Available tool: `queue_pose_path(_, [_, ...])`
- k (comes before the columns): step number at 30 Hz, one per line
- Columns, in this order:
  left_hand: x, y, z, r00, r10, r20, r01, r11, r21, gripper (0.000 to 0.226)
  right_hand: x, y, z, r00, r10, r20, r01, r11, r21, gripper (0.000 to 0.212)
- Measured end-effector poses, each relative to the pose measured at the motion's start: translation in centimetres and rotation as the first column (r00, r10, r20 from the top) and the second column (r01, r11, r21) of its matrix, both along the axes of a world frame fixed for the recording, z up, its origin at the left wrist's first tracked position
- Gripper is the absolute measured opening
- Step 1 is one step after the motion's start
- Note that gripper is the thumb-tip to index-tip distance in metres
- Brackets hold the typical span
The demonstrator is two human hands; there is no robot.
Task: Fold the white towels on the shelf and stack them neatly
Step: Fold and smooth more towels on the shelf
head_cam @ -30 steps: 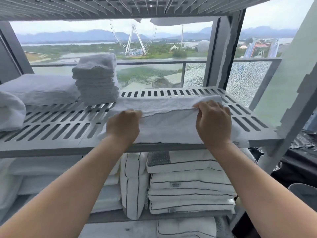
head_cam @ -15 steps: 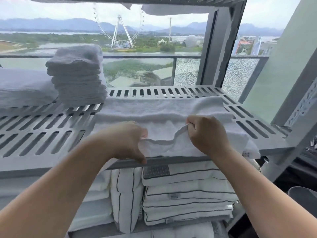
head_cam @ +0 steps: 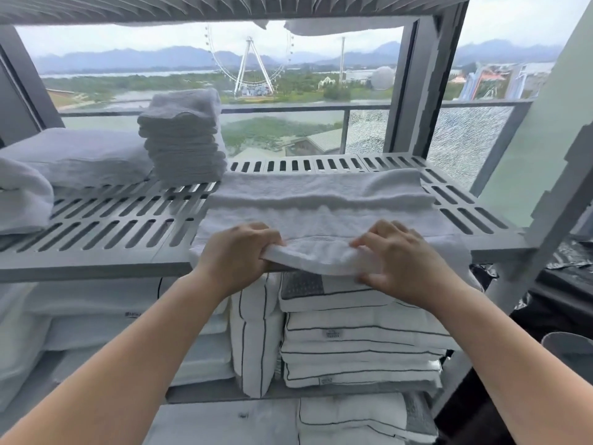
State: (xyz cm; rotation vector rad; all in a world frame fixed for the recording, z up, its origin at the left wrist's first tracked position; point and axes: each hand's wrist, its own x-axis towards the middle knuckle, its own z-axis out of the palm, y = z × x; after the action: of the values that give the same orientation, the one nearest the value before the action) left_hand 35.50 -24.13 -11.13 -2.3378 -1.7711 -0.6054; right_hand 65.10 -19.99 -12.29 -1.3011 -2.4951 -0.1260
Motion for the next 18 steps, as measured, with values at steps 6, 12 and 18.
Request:
queue_pose_path(6, [-0.9,0.6,0.1,0.995,-0.016,-0.098,0.020,0.999,0.036,0.014,-0.3,0.5,-0.3,0.984,-0.051,-0.172,0.073,0.989,0.128,0.013])
queue_pose_path(12, [-1.9,0.8,0.9,0.983,-0.133,-0.125,0.127,0.990,-0.055,0.024,0.2,1.9,-0.1,0.957,-0.194,-0.217,0.235,0.955,0.183,0.013])
queue_pose_path(18, [-1.6,3.4,1.6,0.941,0.002,-0.338,-0.009,1.000,-0.018,0.045,-0.2,4.5,1.8,0.896,-0.329,-0.298,0.408,0.876,0.259,0.016])
